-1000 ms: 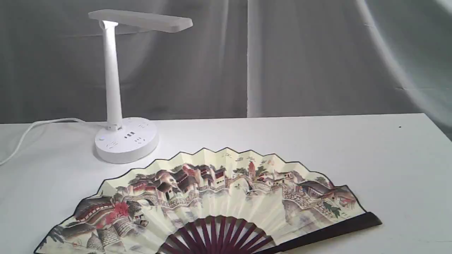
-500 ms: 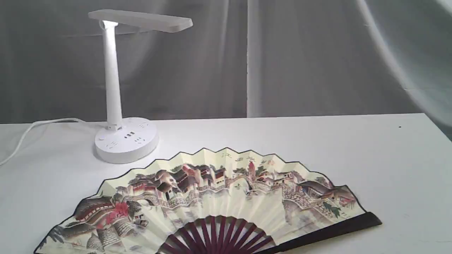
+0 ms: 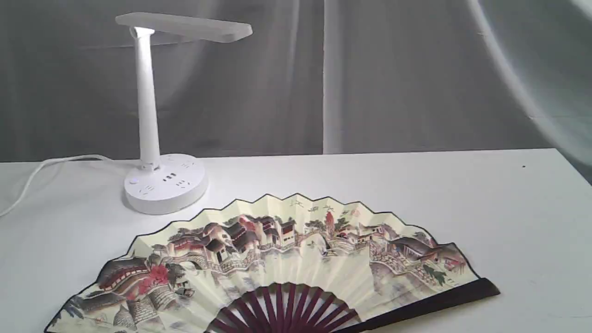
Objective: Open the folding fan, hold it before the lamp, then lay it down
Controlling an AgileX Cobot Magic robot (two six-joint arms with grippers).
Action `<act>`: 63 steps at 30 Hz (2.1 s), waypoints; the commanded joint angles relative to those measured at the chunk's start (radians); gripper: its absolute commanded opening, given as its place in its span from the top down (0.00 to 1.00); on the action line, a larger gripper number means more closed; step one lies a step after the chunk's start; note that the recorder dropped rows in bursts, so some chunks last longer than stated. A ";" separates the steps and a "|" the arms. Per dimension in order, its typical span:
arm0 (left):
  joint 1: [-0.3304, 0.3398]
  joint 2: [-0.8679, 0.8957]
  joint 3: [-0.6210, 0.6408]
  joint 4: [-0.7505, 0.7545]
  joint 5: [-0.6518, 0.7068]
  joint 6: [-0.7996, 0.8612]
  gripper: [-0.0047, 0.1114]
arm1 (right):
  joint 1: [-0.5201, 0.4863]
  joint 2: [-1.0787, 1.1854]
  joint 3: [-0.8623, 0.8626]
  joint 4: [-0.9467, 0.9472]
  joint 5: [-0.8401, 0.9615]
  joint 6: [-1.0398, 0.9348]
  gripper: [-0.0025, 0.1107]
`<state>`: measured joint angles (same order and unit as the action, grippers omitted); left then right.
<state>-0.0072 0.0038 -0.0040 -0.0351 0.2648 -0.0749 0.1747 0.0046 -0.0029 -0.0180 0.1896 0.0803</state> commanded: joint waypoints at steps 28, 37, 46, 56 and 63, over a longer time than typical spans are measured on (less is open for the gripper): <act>0.004 -0.004 0.004 0.001 0.002 0.002 0.96 | -0.185 -0.005 0.003 -0.024 0.144 -0.013 0.98; 0.004 -0.004 0.004 0.001 0.002 0.002 0.96 | -0.185 -0.005 0.003 -0.014 0.144 -0.013 0.98; 0.004 -0.004 0.004 0.001 0.002 0.002 0.96 | -0.185 -0.005 0.003 -0.011 0.144 -0.013 0.98; 0.004 -0.004 0.004 0.001 0.002 0.002 0.96 | -0.185 -0.005 0.003 -0.011 0.144 -0.013 0.98; 0.004 -0.004 0.004 0.001 0.002 0.002 0.96 | -0.185 -0.005 0.003 -0.011 0.144 -0.013 0.98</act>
<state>-0.0072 0.0038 -0.0040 -0.0351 0.2648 -0.0723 -0.0028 0.0046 -0.0029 -0.0349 0.3352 0.0700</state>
